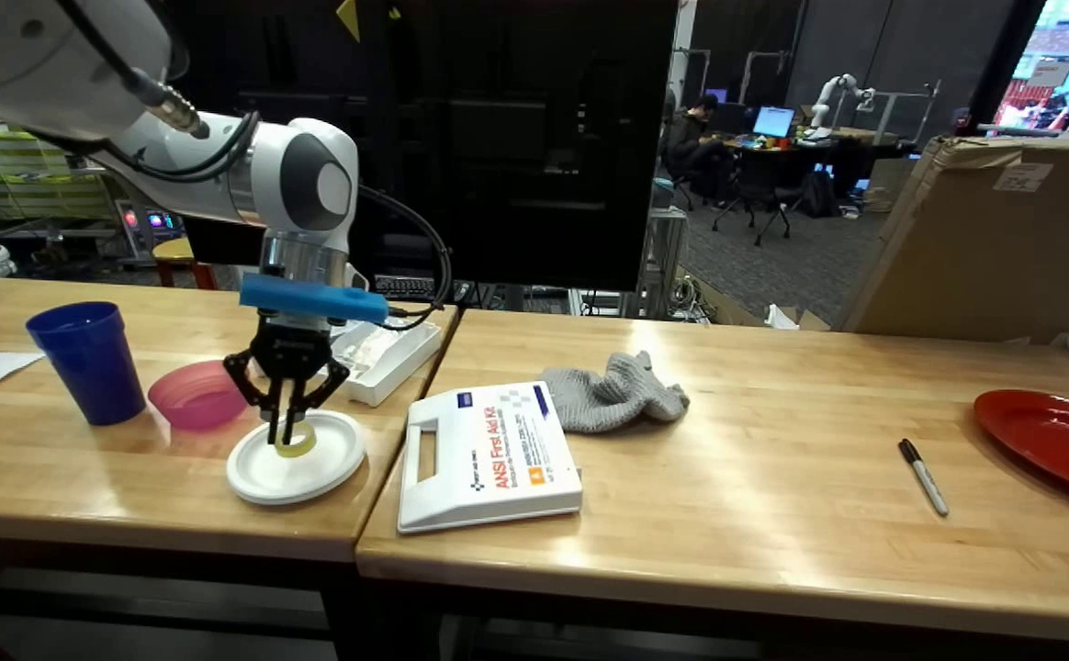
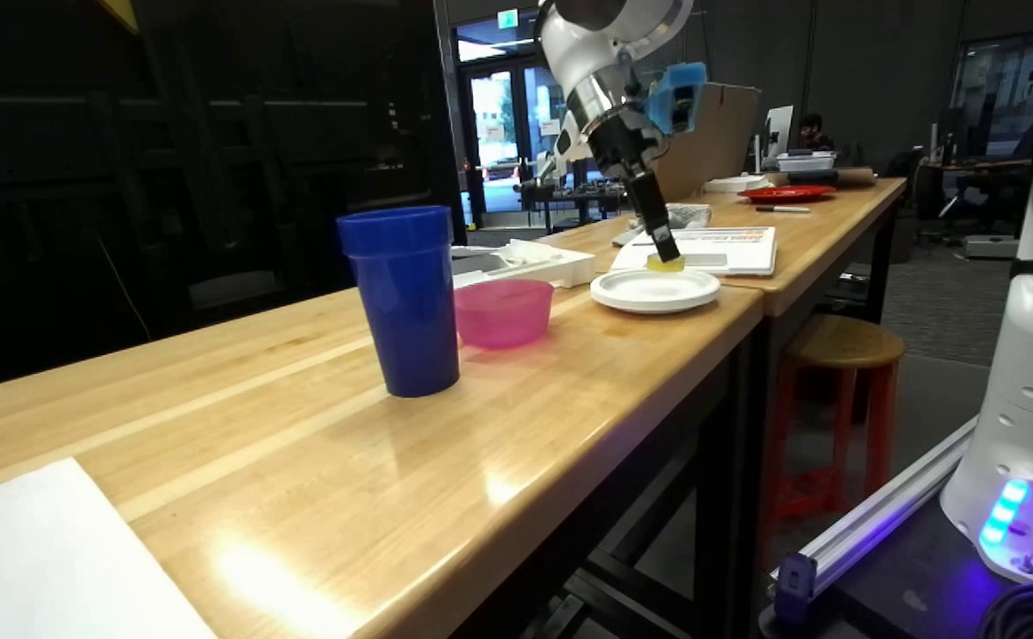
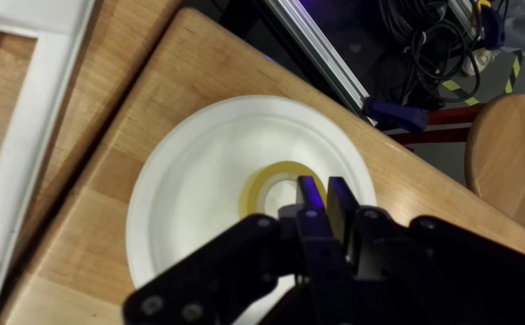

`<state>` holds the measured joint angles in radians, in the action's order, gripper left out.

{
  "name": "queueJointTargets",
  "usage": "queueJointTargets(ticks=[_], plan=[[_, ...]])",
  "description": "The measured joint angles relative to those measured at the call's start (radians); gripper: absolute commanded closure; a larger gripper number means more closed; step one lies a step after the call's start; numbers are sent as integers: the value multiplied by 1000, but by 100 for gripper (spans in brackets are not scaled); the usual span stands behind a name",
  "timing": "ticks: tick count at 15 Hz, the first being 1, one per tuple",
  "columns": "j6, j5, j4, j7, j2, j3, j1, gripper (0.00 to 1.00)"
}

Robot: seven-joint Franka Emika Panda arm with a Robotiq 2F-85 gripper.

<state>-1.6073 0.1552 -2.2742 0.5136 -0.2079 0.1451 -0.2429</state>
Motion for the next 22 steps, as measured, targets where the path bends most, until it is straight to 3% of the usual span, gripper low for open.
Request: queueJointTargets(ticks=[5,17,22], plan=[[-1,52,2,44,-64,-16,1,97],[-38,178,-61,268,-204,-158,30,97],[-103,127,-90,220,-253,-158,74,97]])
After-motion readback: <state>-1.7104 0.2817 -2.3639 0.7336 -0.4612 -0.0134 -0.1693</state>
